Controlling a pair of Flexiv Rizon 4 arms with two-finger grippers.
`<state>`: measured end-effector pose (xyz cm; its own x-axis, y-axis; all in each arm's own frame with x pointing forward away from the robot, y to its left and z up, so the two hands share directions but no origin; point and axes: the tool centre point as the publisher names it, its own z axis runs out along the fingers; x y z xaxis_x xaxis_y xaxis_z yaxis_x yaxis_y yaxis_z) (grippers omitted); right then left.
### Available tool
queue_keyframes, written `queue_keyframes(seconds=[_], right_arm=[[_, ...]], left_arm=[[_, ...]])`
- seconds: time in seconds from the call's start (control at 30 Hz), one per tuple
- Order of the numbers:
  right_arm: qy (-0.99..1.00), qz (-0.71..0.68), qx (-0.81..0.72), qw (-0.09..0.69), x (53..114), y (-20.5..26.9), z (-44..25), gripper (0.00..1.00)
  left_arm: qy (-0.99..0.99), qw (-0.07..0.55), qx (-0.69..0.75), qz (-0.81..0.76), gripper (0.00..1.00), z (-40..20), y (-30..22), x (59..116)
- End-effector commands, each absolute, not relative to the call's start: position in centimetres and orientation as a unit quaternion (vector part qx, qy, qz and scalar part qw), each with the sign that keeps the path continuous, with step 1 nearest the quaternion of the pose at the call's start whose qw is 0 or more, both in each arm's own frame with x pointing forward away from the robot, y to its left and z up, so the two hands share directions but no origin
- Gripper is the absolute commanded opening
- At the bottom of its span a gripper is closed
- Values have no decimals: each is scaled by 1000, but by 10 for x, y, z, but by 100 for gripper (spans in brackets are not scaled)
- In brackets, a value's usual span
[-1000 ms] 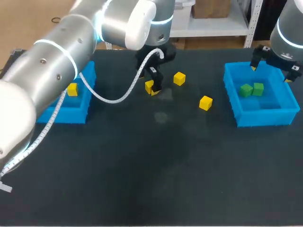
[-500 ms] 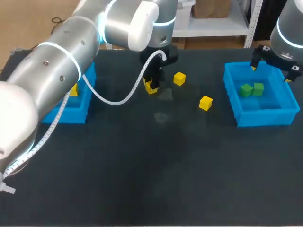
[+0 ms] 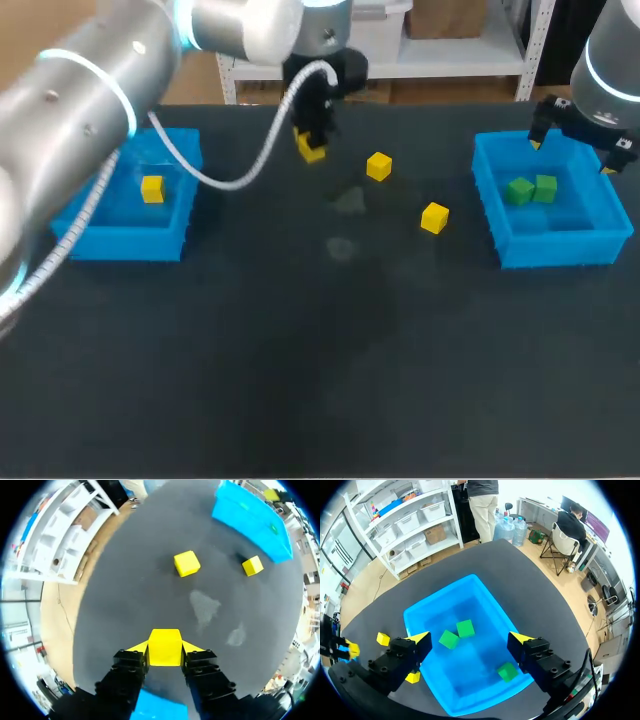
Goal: Put the green cubes in the right bin and the yellow cubes in the left bin.
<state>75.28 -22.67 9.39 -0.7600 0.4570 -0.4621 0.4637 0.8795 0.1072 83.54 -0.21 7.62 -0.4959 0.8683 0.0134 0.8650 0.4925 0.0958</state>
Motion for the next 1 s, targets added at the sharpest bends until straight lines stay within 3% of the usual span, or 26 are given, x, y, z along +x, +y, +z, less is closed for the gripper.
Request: queue_keyframes(seconds=[0.03,0.37,0.7,0.73,0.77,0.8,1.0], right_arm=[[937,-7,246,248,751,-227,93,100],[937,-7,246,248,751,-227,93,100],[937,-7,246,248,751,-227,93,100],[937,-7,246,248,751,-227,93,100],[937,-7,246,248,751,-227,93,100],[937,-7,246,248,751,-227,93,100],[937,-7,246,248,751,-227,93,100]], left_arm=[[876,118,467,35,0,125,84,791],[933,129,330,59,0,142,221,774],[957,98,271,19,0,108,259,750],[958,88,271,17,4,105,258,749],[958,84,273,16,69,102,258,749],[959,85,270,22,100,101,258,748],[954,94,284,30,100,112,243,758]])
